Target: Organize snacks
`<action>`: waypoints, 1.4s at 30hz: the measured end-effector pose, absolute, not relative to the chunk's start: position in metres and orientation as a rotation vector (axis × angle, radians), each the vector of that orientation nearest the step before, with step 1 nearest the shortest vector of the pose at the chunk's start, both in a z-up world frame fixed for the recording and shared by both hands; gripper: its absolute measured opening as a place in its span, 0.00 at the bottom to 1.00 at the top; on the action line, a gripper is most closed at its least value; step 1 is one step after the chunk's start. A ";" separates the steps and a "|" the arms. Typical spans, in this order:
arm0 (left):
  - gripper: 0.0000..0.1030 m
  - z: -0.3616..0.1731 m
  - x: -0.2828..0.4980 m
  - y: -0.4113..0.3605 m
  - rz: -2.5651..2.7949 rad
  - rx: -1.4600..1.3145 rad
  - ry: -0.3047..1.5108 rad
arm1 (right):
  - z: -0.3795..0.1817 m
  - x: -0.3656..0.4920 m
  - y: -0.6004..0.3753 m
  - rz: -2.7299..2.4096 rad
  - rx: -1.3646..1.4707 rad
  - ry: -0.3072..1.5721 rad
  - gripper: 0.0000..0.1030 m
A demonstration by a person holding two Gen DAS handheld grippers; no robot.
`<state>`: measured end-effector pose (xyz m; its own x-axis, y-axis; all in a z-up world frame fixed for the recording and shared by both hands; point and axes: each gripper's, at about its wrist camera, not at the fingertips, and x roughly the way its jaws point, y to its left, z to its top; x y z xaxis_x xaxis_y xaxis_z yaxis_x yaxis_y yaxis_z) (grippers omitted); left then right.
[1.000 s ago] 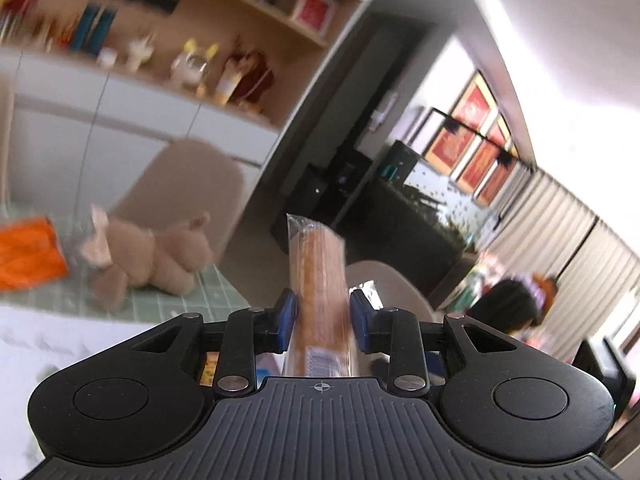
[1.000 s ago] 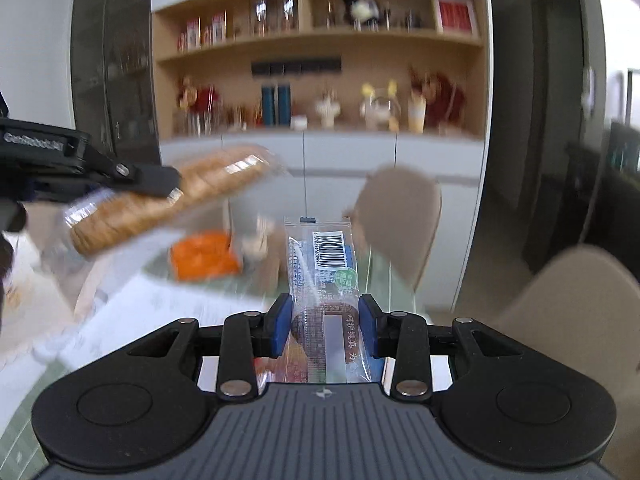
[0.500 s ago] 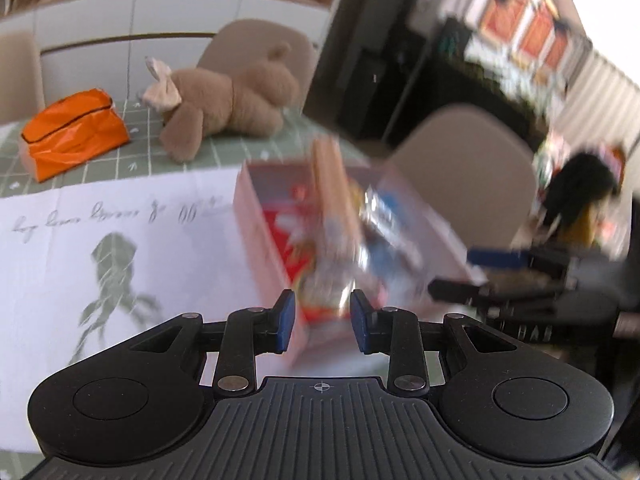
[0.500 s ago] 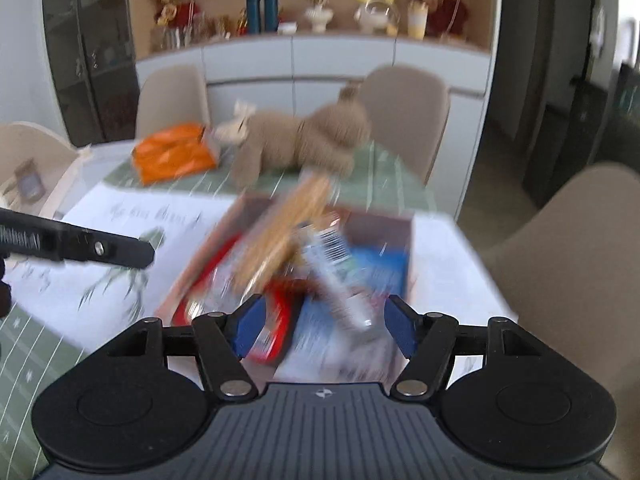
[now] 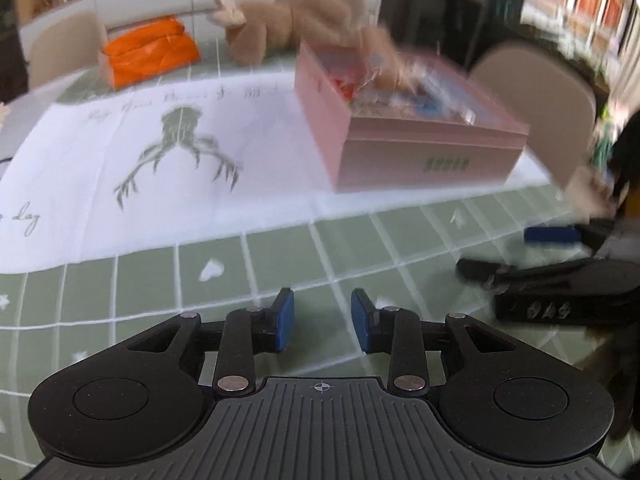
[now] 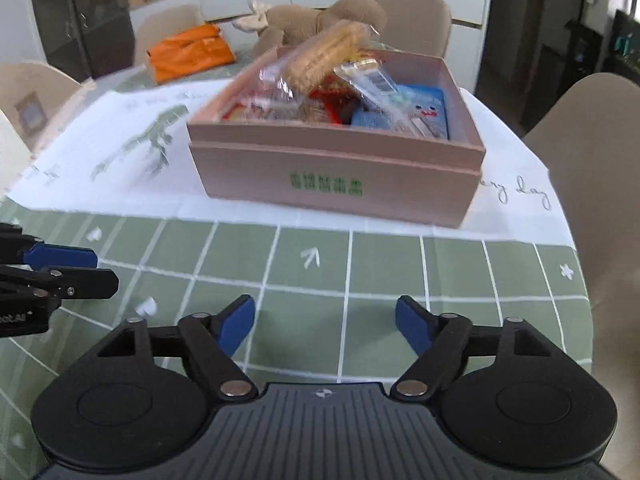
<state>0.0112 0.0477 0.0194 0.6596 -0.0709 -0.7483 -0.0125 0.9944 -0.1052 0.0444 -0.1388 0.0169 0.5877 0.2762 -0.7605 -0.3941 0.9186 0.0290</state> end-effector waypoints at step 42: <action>0.41 -0.002 0.012 0.015 0.023 0.003 0.642 | -0.001 0.041 -0.152 0.307 -0.069 0.709 1.00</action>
